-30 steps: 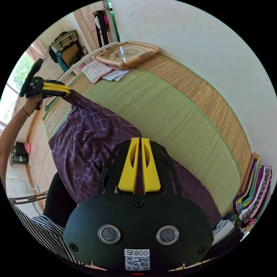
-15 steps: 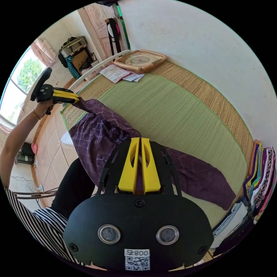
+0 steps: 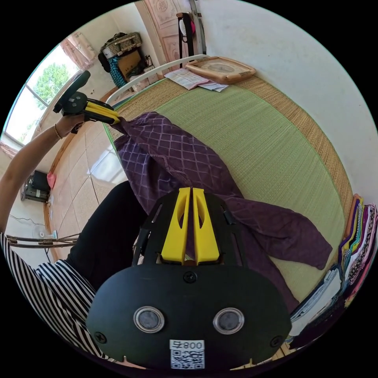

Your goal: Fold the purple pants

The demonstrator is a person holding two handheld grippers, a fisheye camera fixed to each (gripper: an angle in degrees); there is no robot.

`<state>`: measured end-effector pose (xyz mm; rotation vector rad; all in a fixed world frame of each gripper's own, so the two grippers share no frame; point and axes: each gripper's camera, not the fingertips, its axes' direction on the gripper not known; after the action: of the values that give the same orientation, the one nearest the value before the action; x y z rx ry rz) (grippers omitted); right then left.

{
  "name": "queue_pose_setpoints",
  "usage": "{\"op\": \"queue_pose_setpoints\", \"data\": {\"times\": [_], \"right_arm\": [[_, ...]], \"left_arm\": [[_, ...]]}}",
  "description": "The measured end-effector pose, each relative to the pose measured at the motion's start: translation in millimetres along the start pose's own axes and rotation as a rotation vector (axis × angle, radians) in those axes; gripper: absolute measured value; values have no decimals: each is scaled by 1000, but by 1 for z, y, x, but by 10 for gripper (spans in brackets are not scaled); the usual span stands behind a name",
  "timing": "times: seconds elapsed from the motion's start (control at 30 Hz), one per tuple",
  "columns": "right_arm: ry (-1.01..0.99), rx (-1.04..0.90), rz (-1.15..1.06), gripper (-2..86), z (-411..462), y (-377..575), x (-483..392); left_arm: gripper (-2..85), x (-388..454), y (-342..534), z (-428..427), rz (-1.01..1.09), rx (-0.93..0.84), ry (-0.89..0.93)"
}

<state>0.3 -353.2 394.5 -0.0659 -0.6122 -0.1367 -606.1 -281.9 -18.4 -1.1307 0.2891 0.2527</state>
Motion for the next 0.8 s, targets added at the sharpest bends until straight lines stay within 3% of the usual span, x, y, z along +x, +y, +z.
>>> {"op": "queue_pose_setpoints", "data": {"times": [0.8], "right_arm": [[-95,-146,-83,9,73,75,-82]], "left_arm": [[21,9,78,143,51,-97,-38]]}}
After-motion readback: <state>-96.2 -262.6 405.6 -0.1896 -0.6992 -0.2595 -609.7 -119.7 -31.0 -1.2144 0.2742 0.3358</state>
